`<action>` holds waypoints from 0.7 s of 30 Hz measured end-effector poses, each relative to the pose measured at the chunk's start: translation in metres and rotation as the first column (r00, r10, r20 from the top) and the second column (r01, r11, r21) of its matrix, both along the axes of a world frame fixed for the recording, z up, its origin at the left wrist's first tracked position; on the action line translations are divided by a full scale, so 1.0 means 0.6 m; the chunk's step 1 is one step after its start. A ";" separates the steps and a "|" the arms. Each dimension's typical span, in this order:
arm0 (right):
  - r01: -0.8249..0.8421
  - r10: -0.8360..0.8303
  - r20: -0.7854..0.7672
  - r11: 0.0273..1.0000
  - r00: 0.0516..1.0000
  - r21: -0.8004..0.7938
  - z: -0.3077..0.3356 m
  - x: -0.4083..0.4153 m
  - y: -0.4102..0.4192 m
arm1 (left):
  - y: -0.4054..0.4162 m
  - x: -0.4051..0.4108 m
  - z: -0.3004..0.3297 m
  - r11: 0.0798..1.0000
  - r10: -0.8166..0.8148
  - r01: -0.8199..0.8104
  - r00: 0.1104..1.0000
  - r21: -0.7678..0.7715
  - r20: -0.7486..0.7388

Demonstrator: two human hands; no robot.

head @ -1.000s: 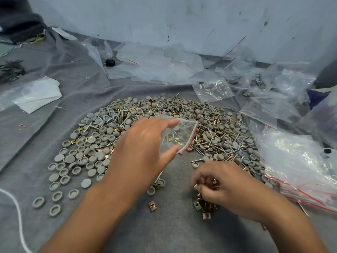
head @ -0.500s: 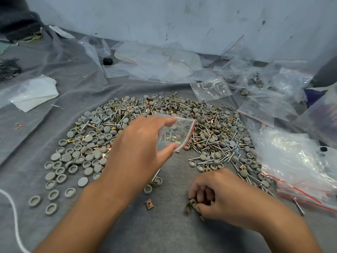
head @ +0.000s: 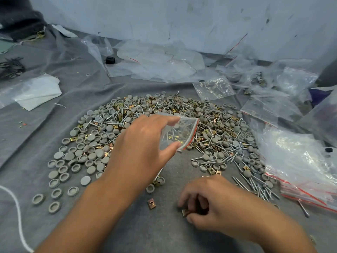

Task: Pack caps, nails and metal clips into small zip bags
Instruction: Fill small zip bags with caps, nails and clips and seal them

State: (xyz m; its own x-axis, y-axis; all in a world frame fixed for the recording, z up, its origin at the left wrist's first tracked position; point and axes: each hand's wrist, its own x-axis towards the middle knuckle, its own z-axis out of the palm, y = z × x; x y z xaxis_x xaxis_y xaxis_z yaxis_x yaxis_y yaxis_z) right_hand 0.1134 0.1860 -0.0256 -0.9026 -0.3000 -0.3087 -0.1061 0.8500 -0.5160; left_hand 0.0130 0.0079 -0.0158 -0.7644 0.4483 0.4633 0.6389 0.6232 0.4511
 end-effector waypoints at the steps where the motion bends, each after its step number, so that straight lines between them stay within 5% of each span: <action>1: -0.012 0.013 -0.023 0.998 1.000 0.054 -0.004 0.001 -0.006 | 0.000 0.000 0.000 1.000 0.001 -0.001 1.000 -0.002 0.000; 8: -0.061 0.074 -0.131 0.994 0.989 0.094 -0.015 -0.002 -0.009 | 0.001 0.000 -0.002 1.000 0.001 -0.001 1.000 -0.008 -0.002; 14: 0.127 -0.180 -0.353 0.977 0.918 -0.170 0.006 -0.023 0.005 | -0.001 -0.002 -0.002 1.000 -0.004 0.004 1.000 -0.003 -0.001; 18: -0.027 0.022 -0.102 0.998 0.995 -0.052 0.002 -0.017 0.008 | -0.005 -0.003 -0.001 1.000 -0.005 0.005 1.000 0.001 0.014; 21: -0.073 0.077 -0.103 0.997 0.992 0.036 -0.021 -0.015 -0.007 | -0.007 -0.004 -0.002 1.000 0.001 -0.001 1.000 0.002 0.015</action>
State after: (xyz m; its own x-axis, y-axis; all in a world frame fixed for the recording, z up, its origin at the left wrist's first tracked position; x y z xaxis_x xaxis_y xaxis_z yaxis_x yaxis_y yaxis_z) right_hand 0.1044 0.1816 -0.0380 -0.9057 -0.3595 -0.2245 -0.2219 0.8534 -0.4716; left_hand 0.0103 0.0035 -0.0172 -0.7716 0.4469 0.4527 0.6316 0.6229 0.4616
